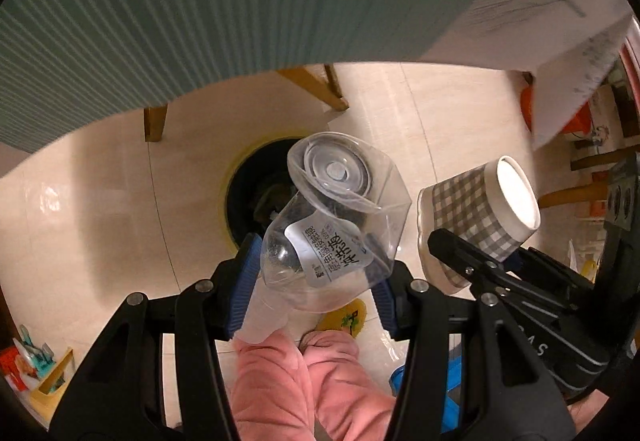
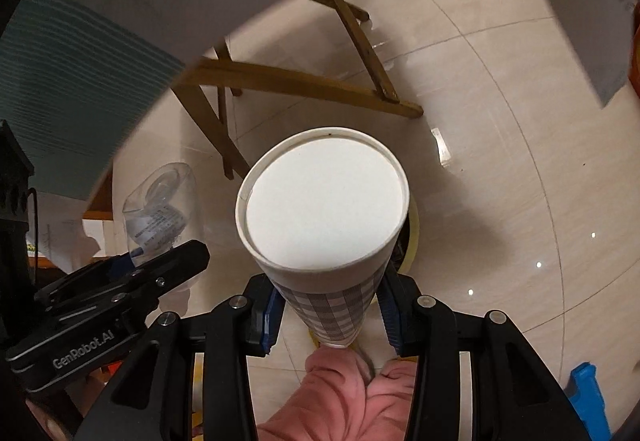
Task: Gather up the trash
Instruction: 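Carry the checkered cup and plastic cup down over the floor bin with both tools, then open both tools to drop the cups into the bin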
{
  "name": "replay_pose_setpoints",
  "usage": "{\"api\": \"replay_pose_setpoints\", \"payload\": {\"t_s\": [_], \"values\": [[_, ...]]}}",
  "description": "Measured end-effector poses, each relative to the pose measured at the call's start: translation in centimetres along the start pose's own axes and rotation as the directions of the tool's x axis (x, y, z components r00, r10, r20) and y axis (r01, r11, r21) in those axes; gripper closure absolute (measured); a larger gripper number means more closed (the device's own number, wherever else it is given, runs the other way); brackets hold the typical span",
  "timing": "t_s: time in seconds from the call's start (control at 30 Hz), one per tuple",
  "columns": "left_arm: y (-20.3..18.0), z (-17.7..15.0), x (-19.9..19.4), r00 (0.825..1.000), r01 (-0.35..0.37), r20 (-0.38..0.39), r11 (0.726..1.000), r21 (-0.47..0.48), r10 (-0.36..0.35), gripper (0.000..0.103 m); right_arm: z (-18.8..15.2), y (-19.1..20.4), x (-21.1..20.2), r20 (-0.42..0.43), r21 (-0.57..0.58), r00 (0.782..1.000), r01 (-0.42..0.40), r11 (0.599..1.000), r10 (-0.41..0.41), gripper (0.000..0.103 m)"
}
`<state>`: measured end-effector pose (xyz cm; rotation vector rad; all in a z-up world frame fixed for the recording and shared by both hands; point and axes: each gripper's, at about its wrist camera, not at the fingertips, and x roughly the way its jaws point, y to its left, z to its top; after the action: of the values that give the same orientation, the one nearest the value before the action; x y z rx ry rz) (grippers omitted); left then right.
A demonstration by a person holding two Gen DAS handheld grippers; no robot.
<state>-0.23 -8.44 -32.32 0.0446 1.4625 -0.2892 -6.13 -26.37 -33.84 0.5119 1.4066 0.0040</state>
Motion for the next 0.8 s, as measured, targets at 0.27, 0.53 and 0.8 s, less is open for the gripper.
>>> {"api": "replay_pose_setpoints", "payload": {"t_s": [0.27, 0.53, 0.8], "values": [[2.1, -0.5, 3.8, 0.999, -0.029, -0.028, 0.999, -0.038, 0.028, 0.054, -0.2, 1.3, 5.2, -0.046, -0.028, 0.999, 0.007, 1.000, -0.009, 0.056], [5.0, -0.6, 4.6, 0.999, -0.053, -0.003, 0.993, -0.105, 0.053, 0.024, 0.6, 1.9, 7.2, -0.072, -0.010, 0.997, 0.029, 1.000, -0.029, 0.048], [7.0, -0.2, 4.2, 0.997, -0.070, 0.021, 0.989, -0.131, 0.074, 0.024, 0.6, 2.5, 6.3, -0.046, -0.041, 0.998, 0.046, 0.998, -0.048, 0.048]]}}
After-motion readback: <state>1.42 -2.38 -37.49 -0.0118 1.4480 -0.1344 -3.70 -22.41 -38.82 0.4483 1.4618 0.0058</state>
